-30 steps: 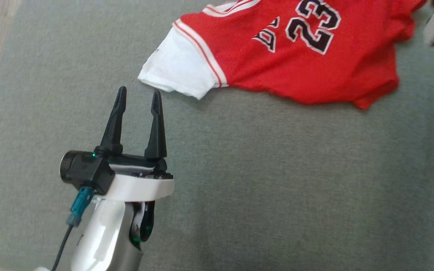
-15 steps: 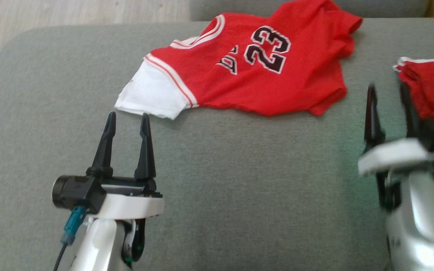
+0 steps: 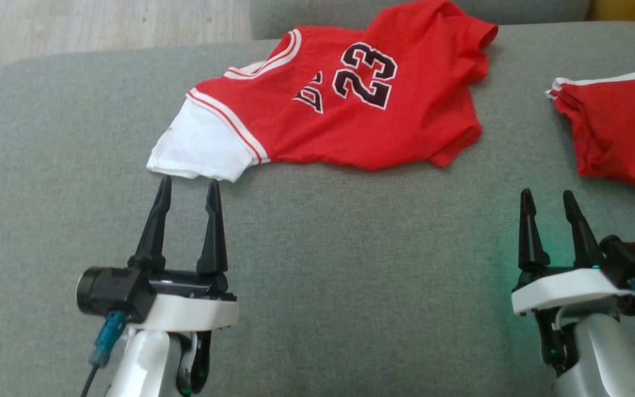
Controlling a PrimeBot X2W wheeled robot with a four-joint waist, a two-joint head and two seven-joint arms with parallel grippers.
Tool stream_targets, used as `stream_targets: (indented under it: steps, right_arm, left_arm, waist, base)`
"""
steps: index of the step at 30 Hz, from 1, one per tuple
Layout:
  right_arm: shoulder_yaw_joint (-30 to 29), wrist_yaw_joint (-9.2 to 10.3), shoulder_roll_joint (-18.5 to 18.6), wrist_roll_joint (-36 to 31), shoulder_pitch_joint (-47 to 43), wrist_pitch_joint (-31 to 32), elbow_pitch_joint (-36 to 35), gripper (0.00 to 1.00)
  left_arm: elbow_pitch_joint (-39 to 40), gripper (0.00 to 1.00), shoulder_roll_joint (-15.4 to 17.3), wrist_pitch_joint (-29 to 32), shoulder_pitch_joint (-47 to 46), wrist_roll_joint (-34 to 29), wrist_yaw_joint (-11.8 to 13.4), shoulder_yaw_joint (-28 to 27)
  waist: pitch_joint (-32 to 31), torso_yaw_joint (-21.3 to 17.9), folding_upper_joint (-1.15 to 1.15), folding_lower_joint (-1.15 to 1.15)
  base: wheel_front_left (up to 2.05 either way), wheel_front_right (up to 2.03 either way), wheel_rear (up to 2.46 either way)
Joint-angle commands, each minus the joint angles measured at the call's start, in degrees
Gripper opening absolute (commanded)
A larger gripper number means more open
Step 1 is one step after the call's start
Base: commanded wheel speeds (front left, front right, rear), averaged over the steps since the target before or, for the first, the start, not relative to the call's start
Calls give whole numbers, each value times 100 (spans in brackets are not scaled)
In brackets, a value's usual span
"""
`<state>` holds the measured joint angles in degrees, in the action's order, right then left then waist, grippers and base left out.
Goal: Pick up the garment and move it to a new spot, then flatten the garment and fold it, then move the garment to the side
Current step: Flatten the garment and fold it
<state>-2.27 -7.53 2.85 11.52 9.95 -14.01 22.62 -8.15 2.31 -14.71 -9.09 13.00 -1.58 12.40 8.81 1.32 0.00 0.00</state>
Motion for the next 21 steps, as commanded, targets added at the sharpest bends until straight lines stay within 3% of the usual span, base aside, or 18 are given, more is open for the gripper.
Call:
stream_targets:
  steps: [1, 10, 21]
  right_arm:
    - [150, 4, 4, -1, 204, 36, -208, 100]
    - [354, 4, 3, -250, 545, 355, -48, 100]
    - [417, 4, 3, -477, 1317, 857, 971, 100]
  left_arm:
    - [192, 100, 56, -29, -224, -69, -12, -196]
    - [173, 100, 56, -29, -352, -51, -8, -116]
    - [158, 100, 56, -29, -541, -10, 34, 18]
  waist:
    - [61, 46, 0, 0]
    - [316, 300, 0, 0]
    - [623, 651, 0, 0]
  base:
    - [0, 0, 0]
    - [0, 0, 0]
    - [0, 0, 0]
